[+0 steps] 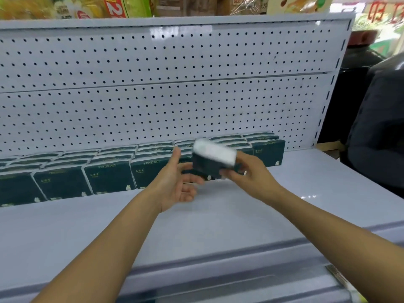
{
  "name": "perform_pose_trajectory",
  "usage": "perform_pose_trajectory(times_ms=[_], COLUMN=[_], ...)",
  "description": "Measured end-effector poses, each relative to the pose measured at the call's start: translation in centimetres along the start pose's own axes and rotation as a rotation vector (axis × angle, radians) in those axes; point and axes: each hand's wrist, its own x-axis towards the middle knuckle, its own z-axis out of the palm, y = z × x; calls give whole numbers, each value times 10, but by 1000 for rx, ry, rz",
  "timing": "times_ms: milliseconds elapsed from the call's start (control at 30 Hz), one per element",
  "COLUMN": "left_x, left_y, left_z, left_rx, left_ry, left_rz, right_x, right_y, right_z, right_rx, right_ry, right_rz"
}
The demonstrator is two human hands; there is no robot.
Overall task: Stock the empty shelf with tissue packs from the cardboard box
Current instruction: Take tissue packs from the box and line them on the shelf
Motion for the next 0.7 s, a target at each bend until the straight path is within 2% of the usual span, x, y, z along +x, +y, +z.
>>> perform_pose_trajectory(times_ms=[33,100,267,400,467,533,633,700], left_x=[0,-2,-6,-3,2,9,14,19], left_y=[-1,-3,-10,-11,-11,-13,-16,-19], left_z=[-1,2,17,30,34,39,59,77], left_rx=[69,171,271,210,274,508,784,846], left_ry=[44,108,44,55,117,181,178,119], left_rz=[15,56,160,270,343,416,516,577], right_x=[-2,-5,-16,-27,-32,-38,-43,-46], right_y=[-5,-4,-3,-5,-5,-5,7,20], right_z=[-3,-11,-24,-27,-29,-38,-55,-62], right_rx=[190,355,504,519,332,-44,-591,-750], right_ry=[-4,-18,-16,-29,102,218,95,-19], right_rz=[160,331,441,483,456,271,-156,-291])
